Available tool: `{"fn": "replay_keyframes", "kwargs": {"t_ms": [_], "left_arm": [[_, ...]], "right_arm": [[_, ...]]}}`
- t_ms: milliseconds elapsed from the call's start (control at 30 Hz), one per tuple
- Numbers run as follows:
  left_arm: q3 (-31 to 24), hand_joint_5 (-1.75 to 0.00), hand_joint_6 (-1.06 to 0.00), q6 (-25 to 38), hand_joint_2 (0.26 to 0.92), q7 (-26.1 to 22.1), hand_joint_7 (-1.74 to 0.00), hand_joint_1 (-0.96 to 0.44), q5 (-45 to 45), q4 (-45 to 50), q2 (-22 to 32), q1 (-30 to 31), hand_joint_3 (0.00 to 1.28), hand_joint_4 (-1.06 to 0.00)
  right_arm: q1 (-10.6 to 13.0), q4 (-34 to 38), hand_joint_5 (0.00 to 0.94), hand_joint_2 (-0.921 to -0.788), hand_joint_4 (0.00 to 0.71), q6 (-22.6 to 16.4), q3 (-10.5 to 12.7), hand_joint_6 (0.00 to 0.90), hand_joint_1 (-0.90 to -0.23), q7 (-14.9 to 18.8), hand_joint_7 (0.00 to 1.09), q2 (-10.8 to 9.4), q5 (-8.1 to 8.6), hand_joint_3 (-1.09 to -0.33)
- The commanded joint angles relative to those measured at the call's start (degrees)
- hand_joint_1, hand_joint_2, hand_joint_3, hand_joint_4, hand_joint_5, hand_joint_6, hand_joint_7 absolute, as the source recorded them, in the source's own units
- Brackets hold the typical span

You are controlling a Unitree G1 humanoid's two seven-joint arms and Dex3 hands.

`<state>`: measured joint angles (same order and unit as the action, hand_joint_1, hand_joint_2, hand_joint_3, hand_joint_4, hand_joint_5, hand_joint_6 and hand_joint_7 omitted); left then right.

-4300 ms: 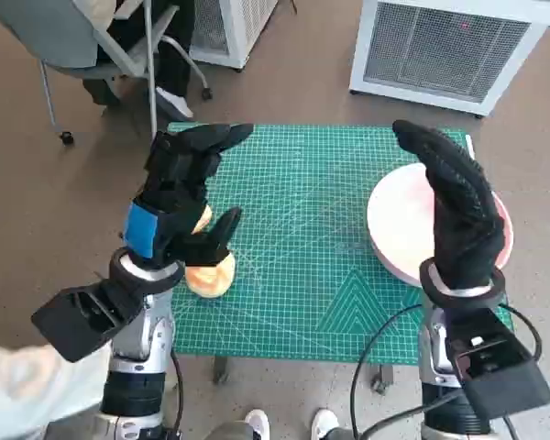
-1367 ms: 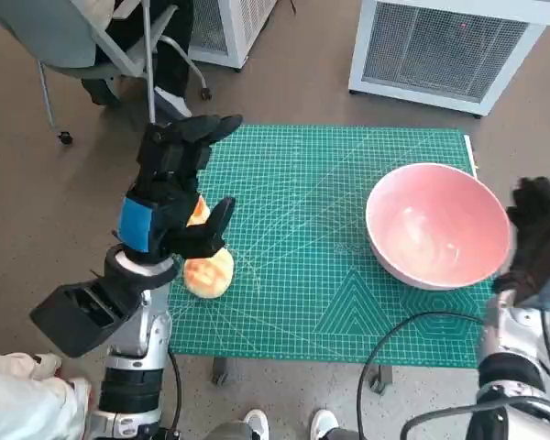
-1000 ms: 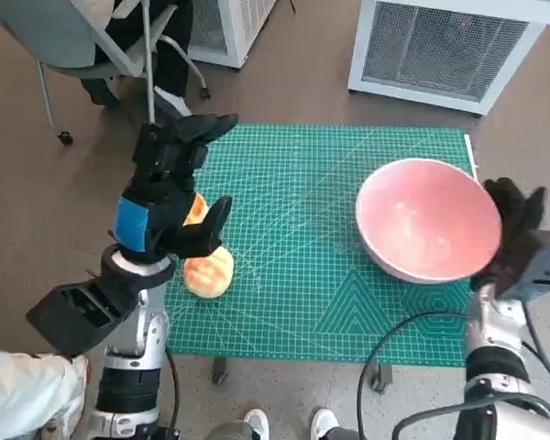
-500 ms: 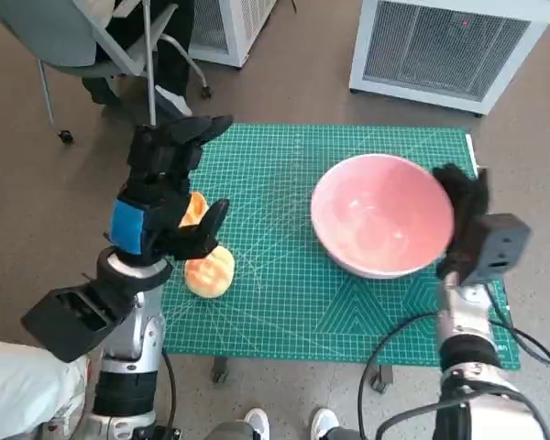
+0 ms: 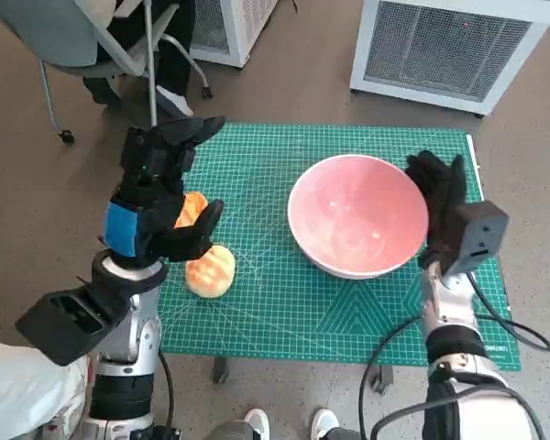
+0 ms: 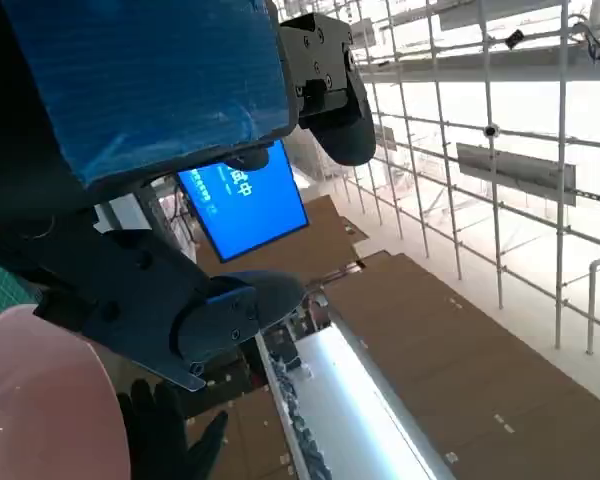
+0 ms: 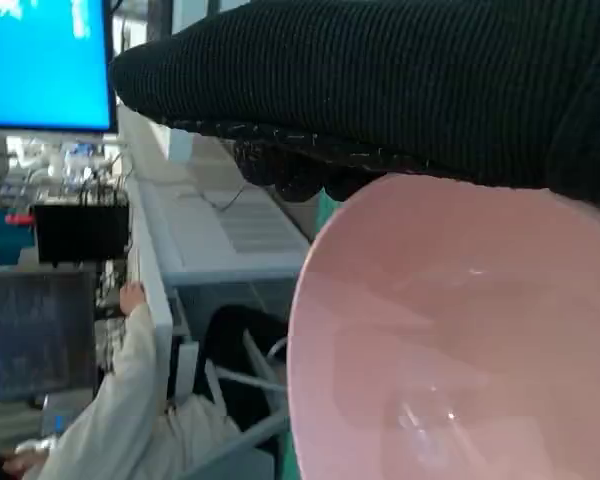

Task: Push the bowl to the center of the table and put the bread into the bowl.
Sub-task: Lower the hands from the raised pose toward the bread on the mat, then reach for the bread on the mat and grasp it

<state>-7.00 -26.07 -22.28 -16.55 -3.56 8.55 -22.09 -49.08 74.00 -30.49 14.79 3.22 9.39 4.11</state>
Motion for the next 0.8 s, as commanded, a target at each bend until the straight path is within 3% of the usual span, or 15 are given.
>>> {"fn": "replay_keyframes", "kwargs": {"t_ms": [33, 200, 300, 400, 500, 633, 800], "left_arm": [[-0.59, -0.85, 0.00, 0.30, 0.639, 0.67, -1.04, -0.25, 0.04, 0.21, 0.36, 0.29, 0.74, 0.00], [-1.30, -0.86, 0.00, 0.16, 0.641, 2.86, -1.05, -0.27, 3.85, -0.28, 1.83, -0.12, 0.72, 0.00], [-2.22, -0.78, -0.03, 0.41, 0.677, 6.85, -1.02, -0.29, 11.80, 0.15, 4.55, -0.06, 0.61, -0.06], [-3.01, -0.62, -0.12, 4.10, 0.754, 11.68, -0.90, -0.29, 23.24, 2.09, 9.13, 0.14, 0.41, -0.17], [-3.13, -0.38, -0.24, 9.08, 0.842, 13.58, -0.70, -0.29, 30.51, 3.56, 12.89, -0.06, 0.18, -0.31], [-2.45, -0.13, -0.39, 18.64, 0.868, 12.15, -0.44, -0.30, 35.09, 5.37, 16.38, -1.13, 0.04, -0.41], [0.71, -0.02, -0.54, 32.21, 0.857, 4.60, -0.12, -0.33, 39.34, 7.47, 21.99, -3.62, 0.01, -0.42]], "right_arm": [[-1.22, 0.72, 0.000, -0.921, 0.408, 1.58, 0.09, 0.188, -0.323, 0.25, 0.49, -1.25, -0.01, -0.550], [-2.53, 0.08, 0.000, -0.921, 0.404, 1.45, 0.94, 0.182, -0.318, 0.68, 0.50, -0.34, 0.84, -0.554], [-2.96, -1.00, 0.000, -0.921, 0.395, 0.12, 1.13, 0.172, -0.287, 0.75, 0.50, 0.23, 0.94, -0.564], [-3.08, -2.74, 0.000, -0.921, 0.392, -2.50, 0.97, 0.163, -0.260, 0.57, 0.51, 0.90, 0.58, -0.569], [-2.65, -5.03, 0.001, -0.921, 0.394, -6.15, 0.17, 0.139, -0.256, -0.11, 0.56, 1.37, -0.45, -0.565], [-0.74, -10.49, 0.000, -0.921, 0.390, -12.86, -1.70, 0.101, -0.264, -0.85, 0.63, 1.25, -2.32, -0.558], [3.13, -20.81, 0.002, -0.921, 0.392, -20.69, -3.96, 0.074, -0.276, 0.23, 0.71, 0.16, -3.28, -0.546]]}}
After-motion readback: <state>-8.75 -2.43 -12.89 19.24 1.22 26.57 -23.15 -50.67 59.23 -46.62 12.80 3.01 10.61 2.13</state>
